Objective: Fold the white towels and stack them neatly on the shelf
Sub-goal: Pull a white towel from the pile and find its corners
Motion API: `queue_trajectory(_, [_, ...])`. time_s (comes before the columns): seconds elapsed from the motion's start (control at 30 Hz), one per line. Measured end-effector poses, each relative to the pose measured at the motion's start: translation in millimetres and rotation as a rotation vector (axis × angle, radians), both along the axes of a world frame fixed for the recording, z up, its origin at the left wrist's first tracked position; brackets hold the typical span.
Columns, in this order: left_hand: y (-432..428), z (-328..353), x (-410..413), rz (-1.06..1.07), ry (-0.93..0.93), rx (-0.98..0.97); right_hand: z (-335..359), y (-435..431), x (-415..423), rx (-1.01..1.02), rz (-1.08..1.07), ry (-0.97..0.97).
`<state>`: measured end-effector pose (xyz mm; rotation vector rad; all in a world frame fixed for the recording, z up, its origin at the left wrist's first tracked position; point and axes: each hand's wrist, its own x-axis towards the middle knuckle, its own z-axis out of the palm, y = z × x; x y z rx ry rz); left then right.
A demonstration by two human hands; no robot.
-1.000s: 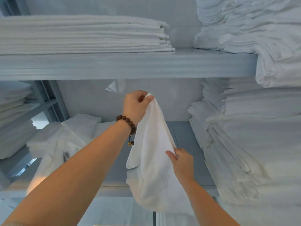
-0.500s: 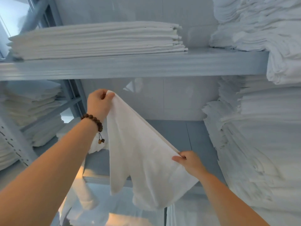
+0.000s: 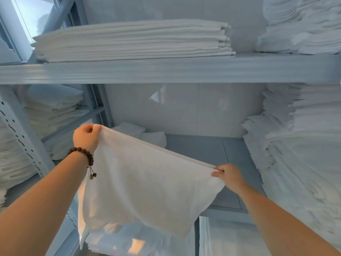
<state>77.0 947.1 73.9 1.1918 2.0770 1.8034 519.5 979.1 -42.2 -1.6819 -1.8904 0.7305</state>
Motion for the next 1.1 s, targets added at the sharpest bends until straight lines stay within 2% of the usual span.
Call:
queue_trajectory(0.1, [-2.2, -17.4, -10.4, -0.021, -0.014, -0.042, 5.0, 4.5, -0.4, 0.064, -0.008, -0.001])
queue_trajectory(0.27, [-7.1, -42.7, -22.4, -0.022, -0.025, -0.131, 22.8, 8.8, 4.4, 0.159, -0.165, 0.276])
queue_trajectory(0.37, [-8.3, -57.7, -25.0, -0.045, -0.034, -0.173, 34.4, 15.0, 8.5, 0.211, -0.225, 0.319])
queue_trajectory(0.47, [-6.0, -63.3, -22.4, -0.106, -0.094, -0.136, 49.8, 24.2, 18.6, 0.276, -0.236, 0.285])
queue_trajectory(0.57, [-1.6, -72.0, -8.9, -0.157, -0.139, -0.092, 55.0, 22.8, 28.8, 0.335, -0.346, 0.391])
queue_trajectory(0.67, [1.8, -90.4, 9.5, -0.203, -0.166, -0.157, 41.3, 16.9, 43.4, 0.289, -0.387, 0.242])
queue_trajectory(0.77, [4.7, -97.7, 20.5, -0.244, -0.201, -0.107, 43.7, 12.0, 61.4, 0.356, -0.446, 0.327])
queue_trajectory(0.9, [9.3, -100.1, 28.3, -0.293, -0.126, -0.164, 37.5, 3.2, 81.8, 0.305, -0.410, 0.193])
queue_trajectory(1.0, [14.5, -93.8, 34.7, -0.312, -0.163, -0.148, 37.4, -0.5, 92.3, 0.311, -0.408, 0.245])
queue_trajectory(1.1, [19.5, -90.6, 38.3, -0.319, -0.144, -0.168, 40.6, -4.0, 95.1, 0.268, -0.366, 0.154])
